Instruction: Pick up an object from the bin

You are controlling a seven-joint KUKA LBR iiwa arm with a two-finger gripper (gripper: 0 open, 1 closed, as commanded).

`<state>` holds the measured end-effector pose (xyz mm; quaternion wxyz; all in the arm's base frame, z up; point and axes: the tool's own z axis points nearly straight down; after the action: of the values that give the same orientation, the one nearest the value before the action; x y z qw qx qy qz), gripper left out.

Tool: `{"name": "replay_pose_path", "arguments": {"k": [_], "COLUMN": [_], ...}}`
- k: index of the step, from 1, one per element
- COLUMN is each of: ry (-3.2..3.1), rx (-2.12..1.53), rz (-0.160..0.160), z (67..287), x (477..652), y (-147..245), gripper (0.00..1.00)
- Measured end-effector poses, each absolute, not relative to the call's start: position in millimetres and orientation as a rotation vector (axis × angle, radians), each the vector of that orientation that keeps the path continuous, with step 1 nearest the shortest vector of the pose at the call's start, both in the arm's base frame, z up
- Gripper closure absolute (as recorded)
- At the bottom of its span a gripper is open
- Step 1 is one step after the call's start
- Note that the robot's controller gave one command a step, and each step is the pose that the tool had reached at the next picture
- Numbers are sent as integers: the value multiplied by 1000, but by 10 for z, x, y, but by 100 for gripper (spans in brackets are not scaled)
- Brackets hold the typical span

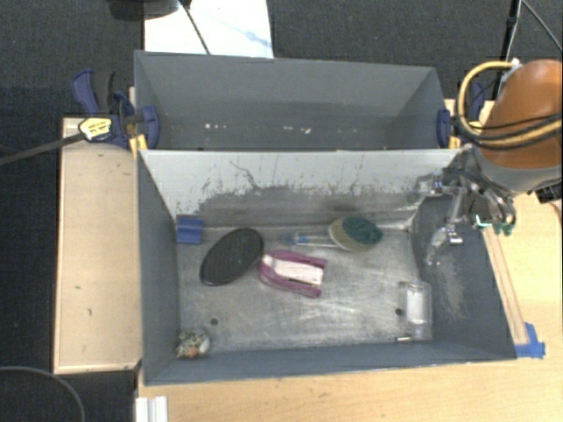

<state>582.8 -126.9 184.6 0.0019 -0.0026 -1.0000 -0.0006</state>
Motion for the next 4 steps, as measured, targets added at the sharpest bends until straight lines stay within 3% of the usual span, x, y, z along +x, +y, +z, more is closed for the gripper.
{"name": "replay_pose_path", "arguments": {"k": [1,2,3,4], "ry": [-3136,-3132,-3103,-3100], "rx": [151,252,519,544], "rz": [-7,-5,0,1], "z": [1122,798,724,761], "x": [5800,5914,5878,5869], "y": [-454,123,941,960], "gripper": [0,0,0,0]}}
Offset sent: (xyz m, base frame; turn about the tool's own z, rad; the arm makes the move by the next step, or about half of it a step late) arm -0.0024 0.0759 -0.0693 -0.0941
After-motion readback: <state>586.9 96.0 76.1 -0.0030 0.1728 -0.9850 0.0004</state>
